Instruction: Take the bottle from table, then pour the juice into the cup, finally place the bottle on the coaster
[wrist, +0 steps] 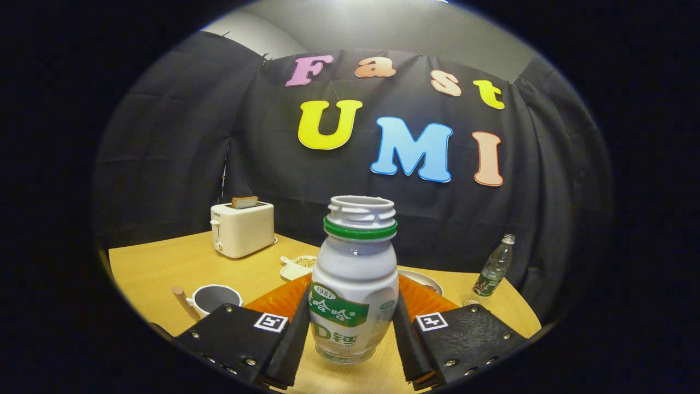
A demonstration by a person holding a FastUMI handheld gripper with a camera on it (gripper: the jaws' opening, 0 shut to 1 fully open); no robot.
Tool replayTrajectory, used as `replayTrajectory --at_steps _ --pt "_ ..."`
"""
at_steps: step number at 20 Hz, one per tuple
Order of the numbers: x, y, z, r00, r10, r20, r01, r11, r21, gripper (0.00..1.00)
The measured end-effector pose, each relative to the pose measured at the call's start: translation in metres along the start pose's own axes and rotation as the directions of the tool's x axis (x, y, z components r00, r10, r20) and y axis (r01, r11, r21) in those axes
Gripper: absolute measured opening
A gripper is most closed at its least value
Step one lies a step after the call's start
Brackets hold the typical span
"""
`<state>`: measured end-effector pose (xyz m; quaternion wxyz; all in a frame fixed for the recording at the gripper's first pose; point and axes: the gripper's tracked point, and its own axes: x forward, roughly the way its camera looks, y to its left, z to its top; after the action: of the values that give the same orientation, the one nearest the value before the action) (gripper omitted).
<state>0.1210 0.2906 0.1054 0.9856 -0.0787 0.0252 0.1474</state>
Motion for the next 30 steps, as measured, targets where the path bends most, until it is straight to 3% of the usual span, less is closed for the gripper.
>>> replayTrajectory --at_steps 9,30 --pt "0.011 -0.004 0.013 1.000 -0.021 0.019 0.021 1.000 -0.003 0.71" --pt "0.088 -0.006 -0.072 0.992 -0.007 -0.124 0.012 0.999 0.034 0.71"
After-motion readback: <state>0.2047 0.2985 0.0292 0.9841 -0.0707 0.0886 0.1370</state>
